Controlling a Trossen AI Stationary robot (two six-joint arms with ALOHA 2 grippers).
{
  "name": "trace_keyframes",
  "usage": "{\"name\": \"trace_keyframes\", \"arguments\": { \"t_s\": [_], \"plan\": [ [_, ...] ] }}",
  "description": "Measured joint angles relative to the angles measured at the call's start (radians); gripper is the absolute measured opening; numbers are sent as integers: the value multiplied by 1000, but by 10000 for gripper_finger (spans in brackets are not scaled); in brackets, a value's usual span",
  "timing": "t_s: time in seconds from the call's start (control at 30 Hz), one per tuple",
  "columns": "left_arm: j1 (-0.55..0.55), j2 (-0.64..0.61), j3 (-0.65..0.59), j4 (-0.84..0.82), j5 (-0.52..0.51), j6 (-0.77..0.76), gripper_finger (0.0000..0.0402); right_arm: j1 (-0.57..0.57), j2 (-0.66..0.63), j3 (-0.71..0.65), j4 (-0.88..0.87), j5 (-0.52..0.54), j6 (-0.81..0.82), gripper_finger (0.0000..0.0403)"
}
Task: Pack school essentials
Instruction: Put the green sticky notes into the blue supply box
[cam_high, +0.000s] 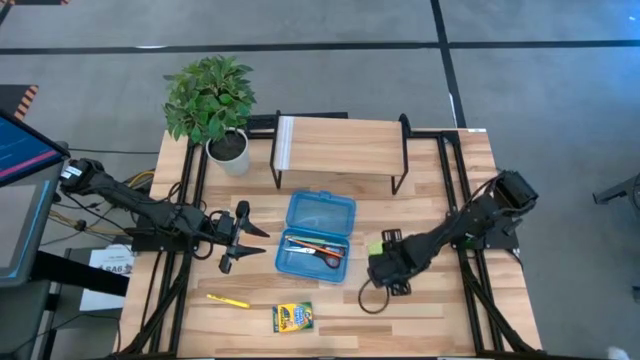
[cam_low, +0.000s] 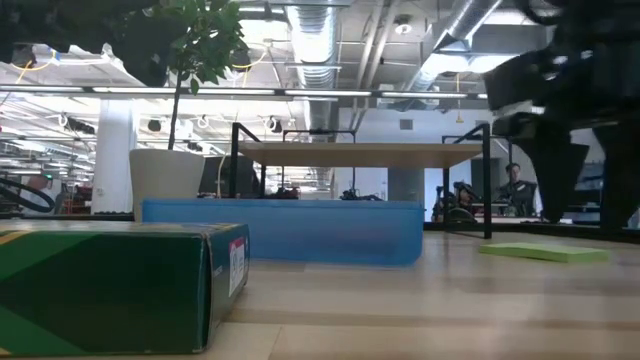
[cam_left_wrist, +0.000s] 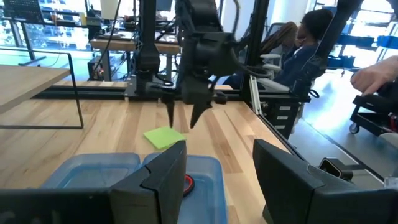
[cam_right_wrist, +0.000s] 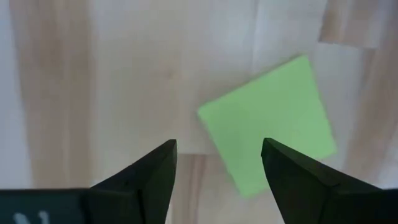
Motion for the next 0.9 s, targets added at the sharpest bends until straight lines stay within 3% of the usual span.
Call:
{"name": "trace_keyframes", "arguments": {
  "t_s": [0.2,0.57,0.7,0.9],
  "plan": [
    [0,0,0,2,0,0,174,51,61,2,-1,112,-52,255],
    [0,0,0,2,-5,0,174,38,187,42,-41,119,-172,250],
    [0,0,0,0,-6,0,174,26,191,55,-51,105,-183,212],
    [0,0,0,0,-5,0,174,16,194,65,-51,89,-183,109]
  ]
}}
